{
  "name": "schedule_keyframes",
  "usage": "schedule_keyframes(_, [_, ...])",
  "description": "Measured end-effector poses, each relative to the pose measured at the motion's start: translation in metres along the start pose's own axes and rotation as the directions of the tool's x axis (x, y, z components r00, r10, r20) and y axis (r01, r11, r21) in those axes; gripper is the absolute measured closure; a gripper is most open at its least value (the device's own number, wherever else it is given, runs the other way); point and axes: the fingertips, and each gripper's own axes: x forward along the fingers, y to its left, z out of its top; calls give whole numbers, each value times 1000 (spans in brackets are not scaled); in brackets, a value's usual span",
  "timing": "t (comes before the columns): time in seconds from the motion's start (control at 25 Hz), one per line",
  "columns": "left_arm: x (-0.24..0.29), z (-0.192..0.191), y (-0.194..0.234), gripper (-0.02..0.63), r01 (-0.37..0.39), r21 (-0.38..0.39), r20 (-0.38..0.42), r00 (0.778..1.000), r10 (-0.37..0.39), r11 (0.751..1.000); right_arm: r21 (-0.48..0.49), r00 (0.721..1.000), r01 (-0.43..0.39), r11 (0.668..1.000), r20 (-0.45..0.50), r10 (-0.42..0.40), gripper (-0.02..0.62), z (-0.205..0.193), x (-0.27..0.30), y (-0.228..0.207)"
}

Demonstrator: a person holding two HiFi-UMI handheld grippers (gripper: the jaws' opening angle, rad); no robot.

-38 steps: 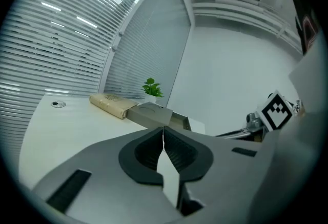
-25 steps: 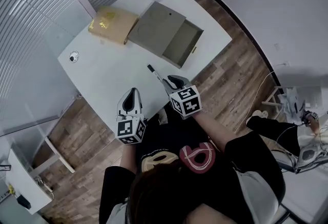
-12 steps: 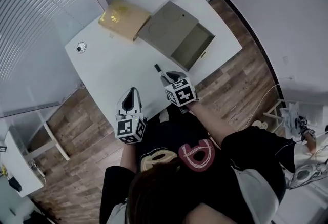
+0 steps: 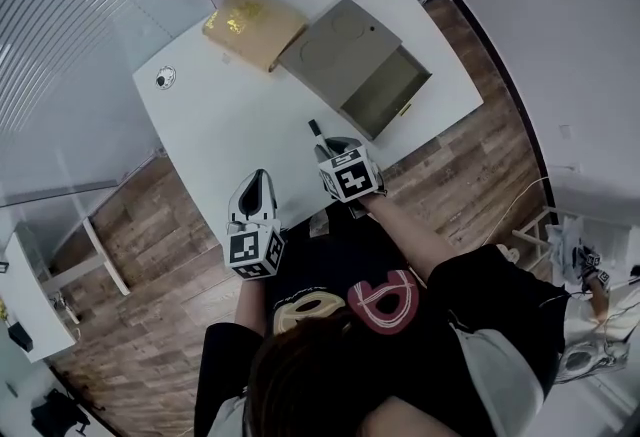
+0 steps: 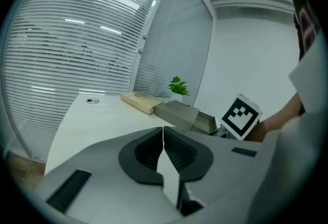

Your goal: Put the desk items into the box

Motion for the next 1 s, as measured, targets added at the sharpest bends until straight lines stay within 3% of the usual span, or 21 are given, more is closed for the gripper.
schedule_keyframes(0.44, [1, 5, 1, 588, -29, -5, 29, 999, 29, 1000, 11, 1000, -1, 1000, -10, 1, 522, 1, 0, -2])
schedule_keyframes(0.72, [2, 8, 4, 588, -49, -11, 43, 998, 49, 999, -39, 999, -4, 999, 35, 6, 525, 18, -12, -3])
schedule_keyframes(0.88, [8, 10, 5, 588, -49, -11, 47, 998, 49, 999, 36, 995, -33, 999, 100, 29, 525, 38, -26, -7])
schedule_keyframes(1.0, [12, 12, 5, 588, -45, -17, 52, 998, 46, 999, 72, 992, 7, 997, 123, -16, 525, 46, -36, -20])
